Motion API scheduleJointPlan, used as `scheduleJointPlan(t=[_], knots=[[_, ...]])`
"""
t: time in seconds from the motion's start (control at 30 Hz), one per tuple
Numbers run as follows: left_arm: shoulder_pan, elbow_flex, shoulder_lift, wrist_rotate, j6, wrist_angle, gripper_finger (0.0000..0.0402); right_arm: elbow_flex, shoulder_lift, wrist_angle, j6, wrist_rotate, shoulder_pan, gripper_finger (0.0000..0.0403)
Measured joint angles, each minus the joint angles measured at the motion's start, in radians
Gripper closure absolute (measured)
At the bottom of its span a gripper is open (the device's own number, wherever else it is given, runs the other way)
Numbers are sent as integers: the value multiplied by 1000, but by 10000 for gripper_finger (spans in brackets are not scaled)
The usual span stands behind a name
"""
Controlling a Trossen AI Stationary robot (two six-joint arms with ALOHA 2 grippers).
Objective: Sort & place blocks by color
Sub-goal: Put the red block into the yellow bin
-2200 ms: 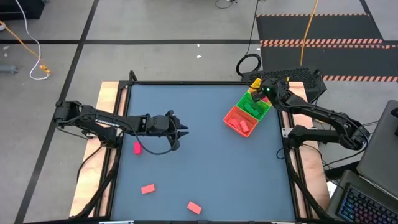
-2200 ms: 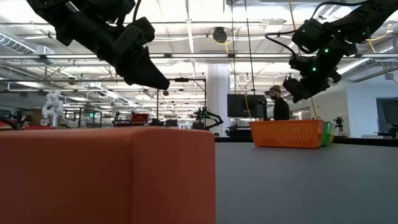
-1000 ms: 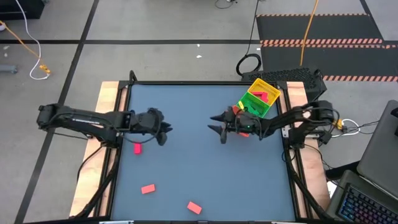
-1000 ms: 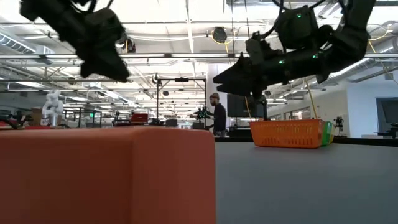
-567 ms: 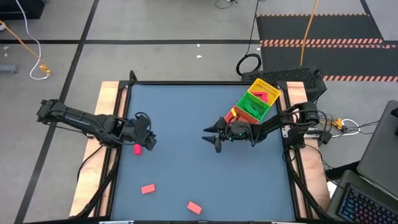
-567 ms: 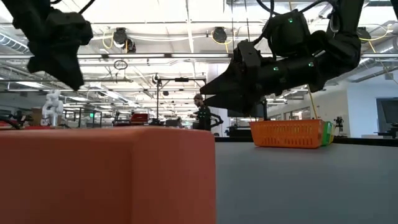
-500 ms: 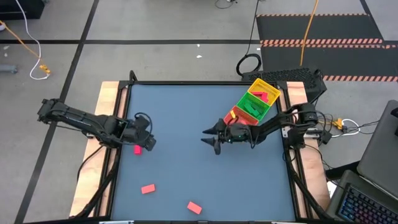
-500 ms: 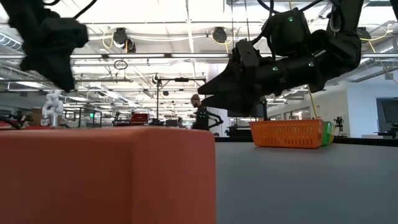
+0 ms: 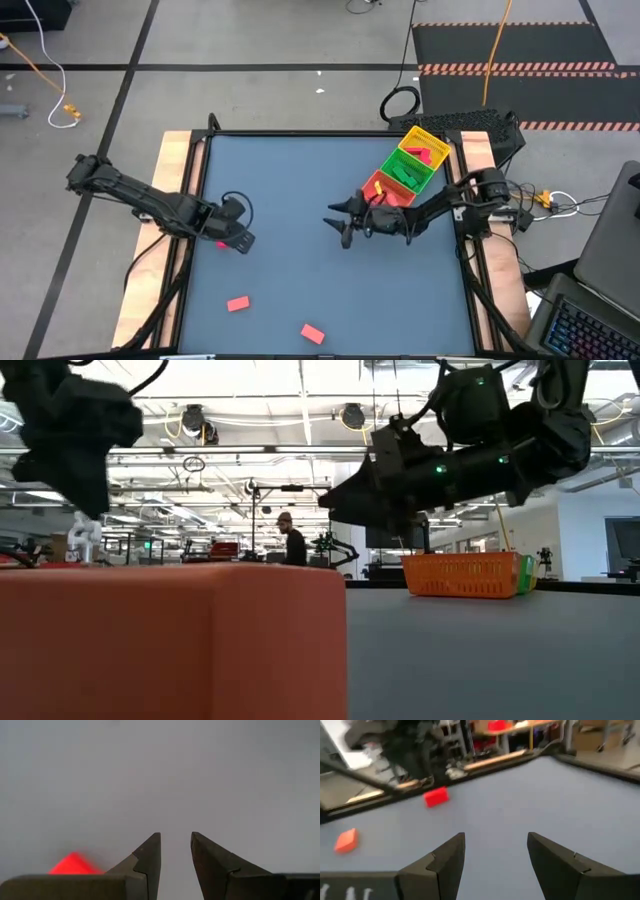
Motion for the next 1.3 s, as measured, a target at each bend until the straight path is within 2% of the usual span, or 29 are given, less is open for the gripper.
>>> scheduleJointPlan(t=[0.17, 0.27, 0.37, 0.5, 0.6, 0.73, 0.83, 0.97, 1.07, 1.17, 1.3], knots=[[36, 0, 1, -64, 105, 145, 292, 0, 1, 27, -52, -3, -25, 194], [92, 0, 0, -83, 212, 180, 275, 0, 1, 32, -73, -4, -42, 184], [176, 0, 1, -84, 303, 191, 232, 0, 0, 40, -87, -36, -55, 164], [279, 0, 1, -80, 335, 194, 163, 0, -38, 30, -151, -54, -87, 134], [327, 0, 1, -71, 297, 193, 118, 0, -112, -1, -212, -52, -115, 115], [347, 0, 1, -67, 172, 193, 75, 0, -244, -36, -242, -53, -162, 104], [345, 0, 3, -88, 170, 180, 63, 0, -325, -79, -250, -51, -186, 104], [303, 0, 33, -155, 340, 191, 68, -1, -392, -255, -171, -53, -163, 104], [235, 0, 59, -231, 431, 158, 82, -1, -397, -251, -181, -54, -128, 104], [165, 19, 78, -249, 342, 52, 94, -1, -392, -207, -129, -53, -93, 104], [47, 115, 104, -166, 156, -199, 100, -1, -390, -211, -98, -27, -52, 103]])
